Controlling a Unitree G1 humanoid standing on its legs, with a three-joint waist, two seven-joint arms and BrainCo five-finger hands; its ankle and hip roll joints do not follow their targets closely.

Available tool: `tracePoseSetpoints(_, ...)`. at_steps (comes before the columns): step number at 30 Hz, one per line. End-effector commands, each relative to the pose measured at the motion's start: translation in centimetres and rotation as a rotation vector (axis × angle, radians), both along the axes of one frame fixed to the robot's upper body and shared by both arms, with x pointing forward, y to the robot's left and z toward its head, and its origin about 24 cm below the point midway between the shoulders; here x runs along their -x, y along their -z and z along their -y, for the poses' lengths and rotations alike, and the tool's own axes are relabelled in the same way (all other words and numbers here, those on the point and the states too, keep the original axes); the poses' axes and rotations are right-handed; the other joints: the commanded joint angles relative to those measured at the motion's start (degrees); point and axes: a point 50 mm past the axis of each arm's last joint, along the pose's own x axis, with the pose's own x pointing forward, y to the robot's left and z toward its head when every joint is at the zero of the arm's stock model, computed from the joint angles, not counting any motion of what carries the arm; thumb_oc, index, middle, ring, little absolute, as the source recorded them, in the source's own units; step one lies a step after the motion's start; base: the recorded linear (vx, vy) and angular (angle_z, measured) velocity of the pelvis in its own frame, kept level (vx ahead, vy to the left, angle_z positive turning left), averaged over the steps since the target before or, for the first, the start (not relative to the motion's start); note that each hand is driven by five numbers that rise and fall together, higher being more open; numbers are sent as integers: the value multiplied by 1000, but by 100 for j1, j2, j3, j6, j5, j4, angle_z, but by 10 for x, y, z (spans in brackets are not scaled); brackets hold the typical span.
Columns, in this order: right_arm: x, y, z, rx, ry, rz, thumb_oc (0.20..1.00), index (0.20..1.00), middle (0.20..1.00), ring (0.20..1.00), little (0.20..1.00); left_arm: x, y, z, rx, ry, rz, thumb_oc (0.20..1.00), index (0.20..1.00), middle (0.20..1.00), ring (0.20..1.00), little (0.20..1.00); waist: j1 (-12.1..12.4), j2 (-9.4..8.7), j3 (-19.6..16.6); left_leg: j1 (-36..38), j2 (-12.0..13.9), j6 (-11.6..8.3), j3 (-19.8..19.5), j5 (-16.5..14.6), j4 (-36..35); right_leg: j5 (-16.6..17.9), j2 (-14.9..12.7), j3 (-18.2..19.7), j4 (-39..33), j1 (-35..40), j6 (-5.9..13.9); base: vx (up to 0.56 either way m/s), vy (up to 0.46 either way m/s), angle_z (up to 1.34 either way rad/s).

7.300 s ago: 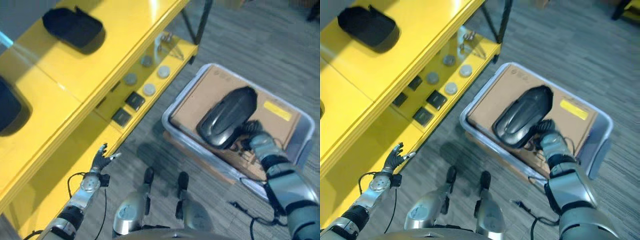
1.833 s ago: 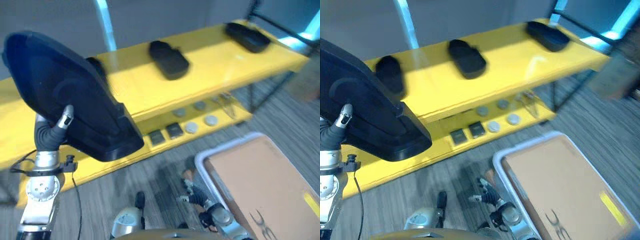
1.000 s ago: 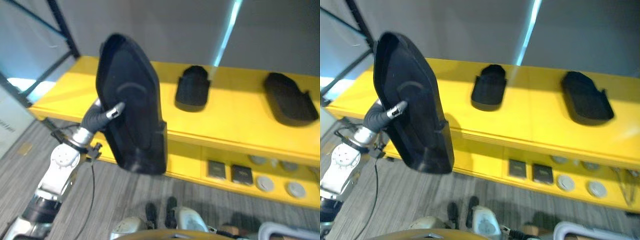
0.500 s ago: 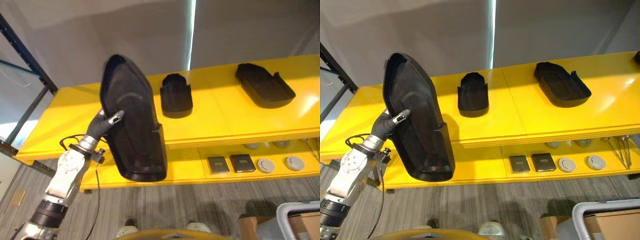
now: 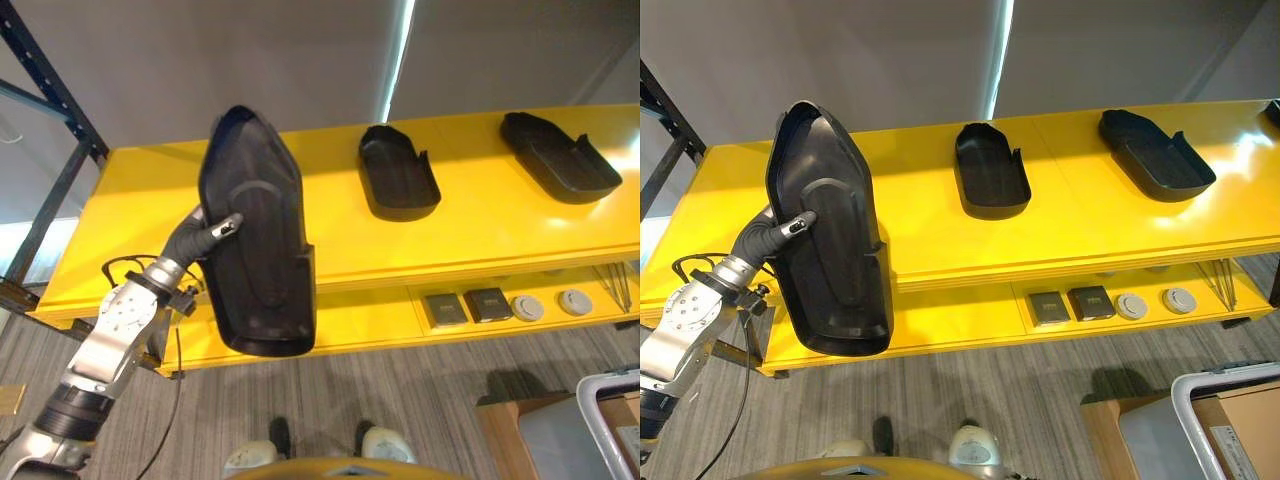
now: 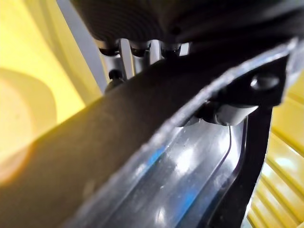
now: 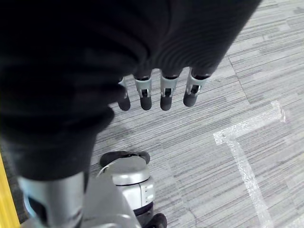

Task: Move parts from the plastic box to the shelf.

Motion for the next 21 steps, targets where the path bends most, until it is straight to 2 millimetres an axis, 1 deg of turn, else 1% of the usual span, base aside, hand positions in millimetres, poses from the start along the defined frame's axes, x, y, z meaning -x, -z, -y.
tracePoseSetpoints(1,-6,0,-2,-41,-121,-11,1000,1000,1000,1000,1000,1,-44,2,86,-19,248,200,200,200,200,200,96,-115,-51,104,-308,180,11,-580,-8,298,197,66,-392,-126,55,46,-100,17)
tracePoseSetpoints(2,-8,-1,-1,-37,-139,-2,1000,1000,1000,1000,1000,2,-43,3,96,-26,243,200,200,200,200,200,114,-126,-55,90,-352,192,-44,-581,-8,363,195,129,-562,-87,49,76,-117,10)
tracePoseSetpoints(3,-15,-1,-4,-62,-215,4,1000,1000,1000,1000,1000,2,-38,-2,108,-65,227,200,200,200,200,200,129,-158,-66,95,-413,179,-2,-637,177,379,180,267,-637,-61,37,78,-118,7)
tracePoseSetpoints(4,-17,-1,-5,-70,-245,15,1000,1000,1000,1000,1000,3,-36,-4,117,-70,224,200,200,200,200,200,138,-178,-61,22,-439,167,76,-725,408,350,158,278,-652,-34,10,45,-72,1)
tracePoseSetpoints(5,-17,-1,-5,-70,-246,15,1000,1000,1000,1000,1000,3,-36,-4,117,-70,224,200,200,200,200,200,137,-179,-64,7,-437,166,78,-739,434,351,157,280,-653,-38,9,17,-45,-3)
tracePoseSetpoints(6,-25,-4,-3,-71,-282,54,1000,1000,1000,1000,1000,4,-32,-4,138,-62,218,200,200,200,200,200,191,-242,25,-331,-463,72,273,-759,1264,334,44,207,-715,104,-74,6,-52,1)
tracePoseSetpoints(7,-29,-5,-2,-65,-283,62,1000,1000,1000,1000,1000,4,-31,-3,136,-60,216,200,200,200,200,200,244,-277,114,-673,-441,-40,246,-602,1948,350,1,206,-747,196,-132,9,-63,8)
tracePoseSetpoints(8,-33,-6,2,-42,-259,88,1000,1000,1000,1000,1000,3,-29,-4,137,-48,206,200,200,200,200,200,327,-297,213,-1101,-406,-167,63,-426,2589,349,-10,230,-768,292,-195,0,-30,16)
tracePoseSetpoints(9,-35,-7,4,-35,-235,105,1000,1000,1000,1000,1000,3,-28,-4,142,-44,202,200,200,200,200,200,344,-311,242,-1218,-301,-237,96,-342,2732,338,-27,215,-778,338,-206,33,63,20)
tracePoseSetpoints(10,-40,-10,10,-34,-153,152,1000,1000,1000,1000,1000,3,-27,-5,141,-44,199,200,200,200,200,200,328,-300,242,-1248,48,-368,240,-217,2606,296,-51,159,-788,393,-194,52,126,16)
tracePoseSetpoints(11,-42,-11,12,-35,-125,165,1000,1000,1000,1000,1000,3,-26,-5,136,-45,198,200,200,200,200,200,302,-291,225,-1134,204,-397,347,-182,2389,284,-68,123,-788,403,-176,81,223,14)
tracePoseSetpoints(12,-45,-13,15,-36,-98,178,1000,1000,1000,1000,1000,4,-26,-5,130,-47,198,200,200,200,200,200,241,-254,166,-970,437,-440,479,-69,1990,287,-79,72,-807,389,-144,200,613,27)
tracePoseSetpoints(13,-48,-17,27,12,-99,161,1000,1000,1000,1000,1000,5,-25,-5,104,-59,196,200,200,200,200,200,176,-99,37,-446,707,-590,337,288,575,275,-168,223,-880,469,-28,190,617,29)
tracePoseSetpoints(14,-48,-18,29,18,-102,156,1000,1000,1000,1000,1000,4,-25,-5,103,-57,197,200,200,200,200,200,171,-83,41,-439,727,-610,330,329,534,270,-184,238,-878,486,-22,178,658,22)
tracePoseSetpoints(15,-46,-19,32,36,-107,145,1000,1000,1000,1000,1000,2,-27,-5,109,-51,194,200,200,200,200,200,138,-54,8,-324,713,-571,425,191,346,262,-255,205,-888,515,11,71,410,4)
tracePoseSetpoints(16,-41,-19,36,60,-97,120,1000,1000,1000,1000,1000,-1,-27,-3,97,-49,181,200,200,200,200,200,110,-4,-40,-154,626,-539,462,49,135,288,-384,158,-849,507,120,70,395,-3)
tracePoseSetpoints(18,-38,-18,37,68,-95,113,1000,1000,1000,1000,1000,-2,-27,-2,85,-47,175,200,200,200,200,200,101,20,-61,-98,576,-513,418,4,95,295,-440,152,-793,483,168,72,292,-2)
tracePoseSetpoints(19,-34,-15,32,75,-88,120,1000,1000,1000,1000,1000,-6,-27,-2,53,-28,157,200,200,200,200,200,106,77,-104,30,389,-373,310,-152,-6,337,-590,116,-633,453,307,82,295,4)
tracePoseSetpoints(20,-33,-14,30,76,-88,120,1000,1000,1000,1000,1000,-6,-28,-1,42,-23,155,200,200,200,200,200,109,81,-107,44,352,-338,297,-188,-8,340,-627,101,-590,444,337,97,349,19)
tracePoseSetpoints(21,-33,-12,25,93,-101,114,1000,1000,1000,1000,1000,-7,-29,0,12,-23,145,200,200,200,200,200,124,90,-118,54,240,-242,268,-286,-8,335,-698,58,-504,435,378,52,208,20)
